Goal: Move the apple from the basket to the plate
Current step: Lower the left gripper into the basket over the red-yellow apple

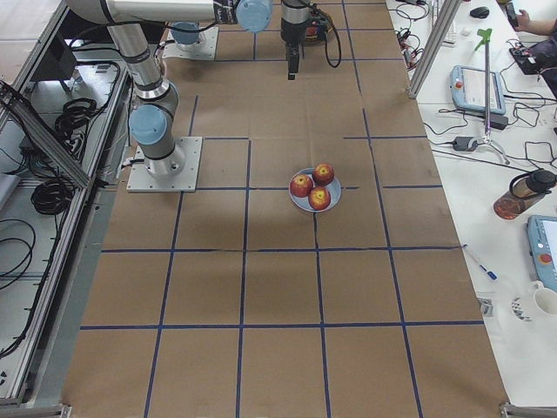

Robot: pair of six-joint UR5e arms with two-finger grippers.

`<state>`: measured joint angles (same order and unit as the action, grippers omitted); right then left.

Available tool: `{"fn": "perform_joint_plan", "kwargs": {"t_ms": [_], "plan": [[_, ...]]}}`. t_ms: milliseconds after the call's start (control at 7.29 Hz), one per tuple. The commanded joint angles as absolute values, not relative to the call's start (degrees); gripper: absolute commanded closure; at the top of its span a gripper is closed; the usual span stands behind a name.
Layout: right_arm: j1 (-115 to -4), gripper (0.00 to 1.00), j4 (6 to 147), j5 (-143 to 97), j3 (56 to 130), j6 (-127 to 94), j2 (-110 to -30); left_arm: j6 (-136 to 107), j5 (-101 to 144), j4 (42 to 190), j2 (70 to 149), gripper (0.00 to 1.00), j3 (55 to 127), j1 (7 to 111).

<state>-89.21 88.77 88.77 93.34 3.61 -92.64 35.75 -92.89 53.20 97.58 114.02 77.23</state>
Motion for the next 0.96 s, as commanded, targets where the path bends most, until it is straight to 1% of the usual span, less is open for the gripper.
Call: {"fn": "perform_joint_plan", "kwargs": {"t_ms": [0, 137, 411, 823], "plan": [[-89.2, 0.0, 88.8, 88.8, 93.3, 3.6, -92.6, 37.7, -92.7, 45.2, 103.4, 0.01, 113.8, 75.9], [-89.2, 0.0, 88.8, 88.8, 93.3, 3.6, -92.6, 38.7, -92.7, 44.7, 105.2, 0.01, 112.5, 74.7], [-89.2, 0.0, 88.8, 88.8, 93.3, 3.6, -92.6, 40.7, -92.8, 45.3, 108.4, 0.01, 107.4, 74.1], [-89.2, 0.0, 88.8, 88.8, 93.3, 3.6, -92.6, 40.9, -92.5, 45.3, 110.7, 0.01, 108.3, 72.9]]}}
